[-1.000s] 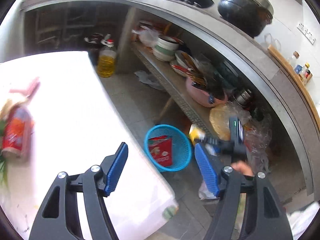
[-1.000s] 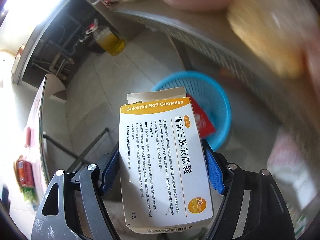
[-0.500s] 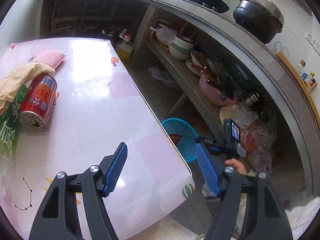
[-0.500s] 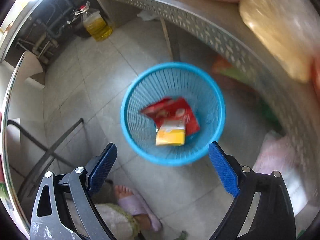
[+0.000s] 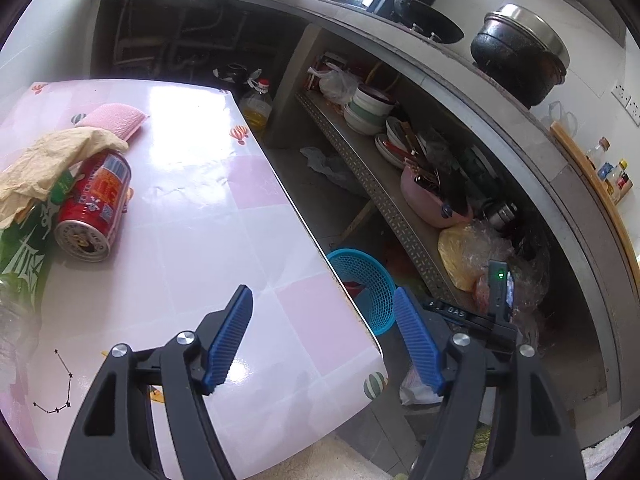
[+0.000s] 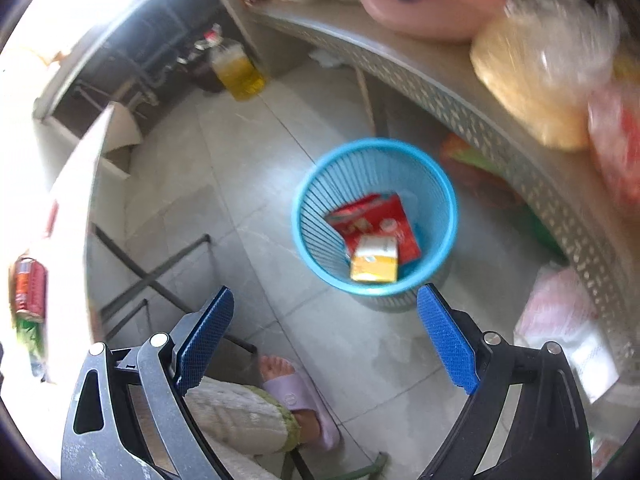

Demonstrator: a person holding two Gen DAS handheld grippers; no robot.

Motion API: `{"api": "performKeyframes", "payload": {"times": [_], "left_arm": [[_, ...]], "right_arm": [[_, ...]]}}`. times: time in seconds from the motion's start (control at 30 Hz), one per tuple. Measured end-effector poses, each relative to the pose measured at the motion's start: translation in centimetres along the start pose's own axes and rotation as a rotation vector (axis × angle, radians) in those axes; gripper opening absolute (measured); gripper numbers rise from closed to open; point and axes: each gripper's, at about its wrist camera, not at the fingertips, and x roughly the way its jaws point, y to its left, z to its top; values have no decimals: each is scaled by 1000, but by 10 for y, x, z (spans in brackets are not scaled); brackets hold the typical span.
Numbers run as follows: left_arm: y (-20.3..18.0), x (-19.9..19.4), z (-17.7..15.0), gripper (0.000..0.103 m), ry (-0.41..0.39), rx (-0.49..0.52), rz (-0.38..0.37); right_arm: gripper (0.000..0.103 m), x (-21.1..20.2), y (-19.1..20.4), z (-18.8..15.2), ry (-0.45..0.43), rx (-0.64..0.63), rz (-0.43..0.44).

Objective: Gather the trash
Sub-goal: 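Return both tools to the table toward the tan paper towel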

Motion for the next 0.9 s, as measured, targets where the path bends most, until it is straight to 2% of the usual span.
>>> {"api": "performKeyframes", "payload": {"times": [0.27, 0.47, 0.7, 0.9], "left_arm": [[16, -25, 0, 73, -41, -33, 35], [34, -50, 3, 76, -82, -41, 77], [57, -82, 4, 79, -154, -57, 125], [80, -105, 0, 81, -197, -90, 175]], "right_arm": [[89, -44, 57, 8, -99, -128, 164], [95, -60, 107, 8, -141, -212, 246], [95, -64, 156, 9, -133, -301, 319], [95, -57, 192, 10, -88, -361, 392]]}}
